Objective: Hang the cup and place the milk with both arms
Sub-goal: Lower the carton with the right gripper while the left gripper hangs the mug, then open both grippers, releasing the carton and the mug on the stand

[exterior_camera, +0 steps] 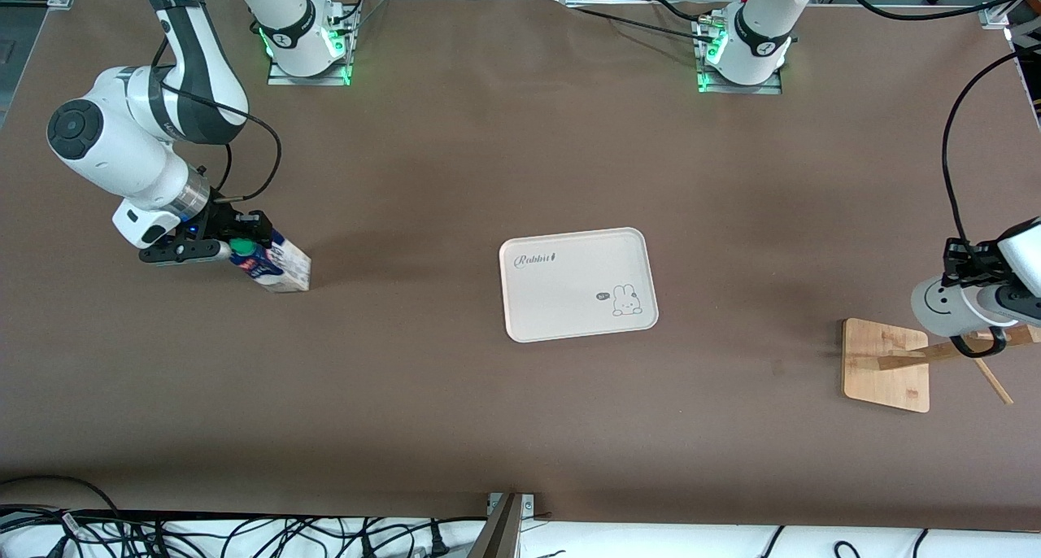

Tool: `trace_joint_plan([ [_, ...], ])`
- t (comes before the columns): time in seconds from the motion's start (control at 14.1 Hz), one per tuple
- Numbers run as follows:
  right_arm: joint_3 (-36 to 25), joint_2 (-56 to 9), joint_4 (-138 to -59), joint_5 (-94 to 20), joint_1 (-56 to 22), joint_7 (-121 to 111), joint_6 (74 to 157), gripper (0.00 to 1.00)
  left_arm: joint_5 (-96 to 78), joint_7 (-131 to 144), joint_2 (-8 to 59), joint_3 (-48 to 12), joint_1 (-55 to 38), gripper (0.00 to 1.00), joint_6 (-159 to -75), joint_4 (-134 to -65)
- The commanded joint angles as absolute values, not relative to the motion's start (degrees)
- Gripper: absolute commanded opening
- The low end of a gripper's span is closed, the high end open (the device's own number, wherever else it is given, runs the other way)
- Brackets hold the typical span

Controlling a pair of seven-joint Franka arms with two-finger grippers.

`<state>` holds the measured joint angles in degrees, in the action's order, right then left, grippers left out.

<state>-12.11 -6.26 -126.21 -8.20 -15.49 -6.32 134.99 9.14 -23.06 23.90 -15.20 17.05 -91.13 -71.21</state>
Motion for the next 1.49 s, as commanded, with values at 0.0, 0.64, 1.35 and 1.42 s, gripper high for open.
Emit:
trace_joint_plan([
  [0.0,-12.48,-5.89,-126.12,-9.4,-15.73,-6.94,135.44,1.0,10.28,-26.71,24.7,-15.82,18.8,0.0,-90.35,-69.7],
  [0.64,-14.14,-6.23,-104.66,-9.05,-15.3,-7.12,110.12,1.0,9.76,-24.63,25.49,-15.91,19.34,1.0,-90.18,-70.05],
  [1.35,-17.31,-14.68,-77.08,-5.54,-12.57,-7.82,82.71,1.0,8.09,-8.35,19.78,-21.88,16.79,1.0,-84.99,-70.75],
  [1.42,-17.31,-14.59,-76.99,-5.8,-12.66,-7.74,82.88,1.0,7.91,-8.35,19.34,-21.97,16.79,1.0,-84.38,-70.75],
])
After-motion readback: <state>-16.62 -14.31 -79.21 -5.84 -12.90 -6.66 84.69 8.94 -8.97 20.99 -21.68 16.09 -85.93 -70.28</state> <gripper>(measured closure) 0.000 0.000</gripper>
